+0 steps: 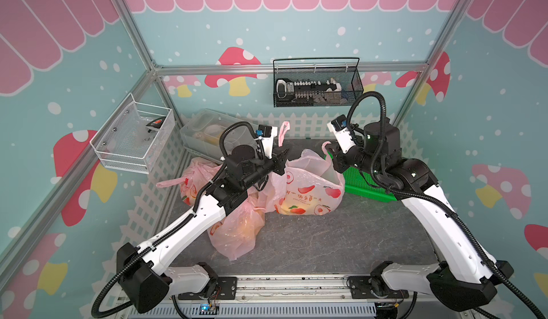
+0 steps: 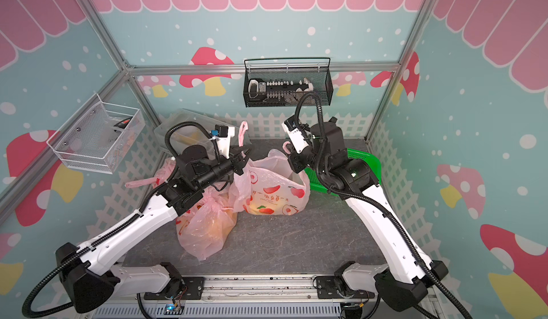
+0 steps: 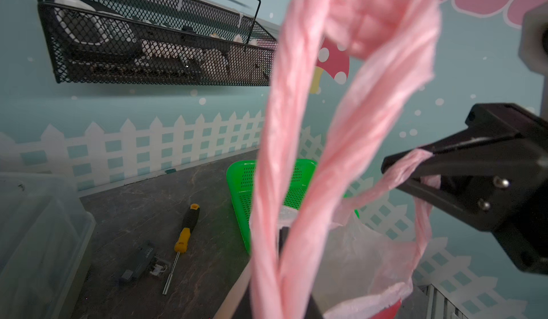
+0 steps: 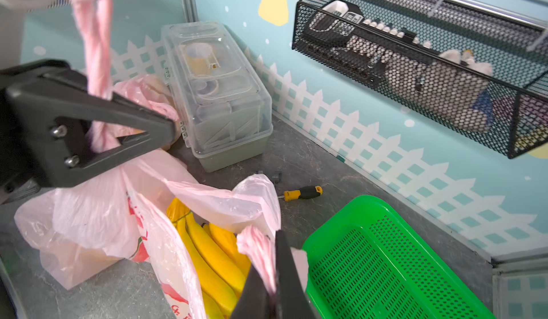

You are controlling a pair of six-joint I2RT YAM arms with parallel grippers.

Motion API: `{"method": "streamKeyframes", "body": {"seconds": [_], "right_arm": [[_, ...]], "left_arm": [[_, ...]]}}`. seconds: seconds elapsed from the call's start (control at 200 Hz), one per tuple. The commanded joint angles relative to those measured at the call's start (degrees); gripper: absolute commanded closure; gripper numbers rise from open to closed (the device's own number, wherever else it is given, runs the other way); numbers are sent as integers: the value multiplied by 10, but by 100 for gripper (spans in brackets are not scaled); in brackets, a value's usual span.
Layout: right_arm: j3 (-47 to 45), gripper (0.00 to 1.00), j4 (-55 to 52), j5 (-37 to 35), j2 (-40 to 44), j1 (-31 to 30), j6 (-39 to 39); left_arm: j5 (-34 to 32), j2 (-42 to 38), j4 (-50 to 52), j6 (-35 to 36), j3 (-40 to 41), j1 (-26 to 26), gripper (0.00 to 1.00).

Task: Place the banana into a plastic bag & tie a knot
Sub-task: Adjust the plastic bag at the center of the board, then cross the plastic bag at the center of the board.

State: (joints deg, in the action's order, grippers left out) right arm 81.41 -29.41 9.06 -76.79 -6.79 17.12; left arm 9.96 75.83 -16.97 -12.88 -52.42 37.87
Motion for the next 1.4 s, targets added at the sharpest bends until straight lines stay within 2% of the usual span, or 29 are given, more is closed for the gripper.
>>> {"method": "streamKeyframes", "body": {"seconds": [0.0, 0.07, 0.155, 0.26, 0.4, 0.495, 0.63, 0.72, 0.856, 1.011, 1.131, 1.296, 1.396], "right_arm": [[34, 75, 31, 24, -7, 1, -10], [45, 93, 22, 17, -8, 0, -18], [47, 100, 15, 12, 9, -6, -29], [74, 100, -31, -15, 31, -46, -68], [118, 100, -104, -78, 42, -140, -141], [144, 100, -139, -80, 37, -197, -175], [145, 100, -145, -72, 37, -246, -216], [140, 100, -142, -62, 28, -262, -229], [121, 100, -125, -67, 15, -275, -234], [74, 100, -84, -79, 29, -278, -231], [36, 100, -57, -81, 40, -278, -239], [19, 100, -44, -63, 36, -278, -238], [9, 100, -33, -50, 41, -279, -233]], "left_arm": [[10, -17, 8, -2, 0, -7, 100], [6, -21, 16, -6, -2, -8, 100], [-2, -30, 34, -15, -12, -10, 100], [-14, -47, 58, -28, -30, -11, 100], [-41, -63, 100, -44, -74, -11, 100], [-42, -59, 123, -54, -110, -11, 100], [-17, -27, 148, -70, -158, -11, 100], [24, 11, 175, -74, -196, -11, 100], [128, 80, 226, -54, -252, -1, 100], [140, 122, 268, -23, -267, 23, 100], [176, 143, 285, -16, -266, 24, 100], [215, 148, 292, 5, -258, 30, 100], [216, 146, 299, 12, -253, 31, 100]]}}
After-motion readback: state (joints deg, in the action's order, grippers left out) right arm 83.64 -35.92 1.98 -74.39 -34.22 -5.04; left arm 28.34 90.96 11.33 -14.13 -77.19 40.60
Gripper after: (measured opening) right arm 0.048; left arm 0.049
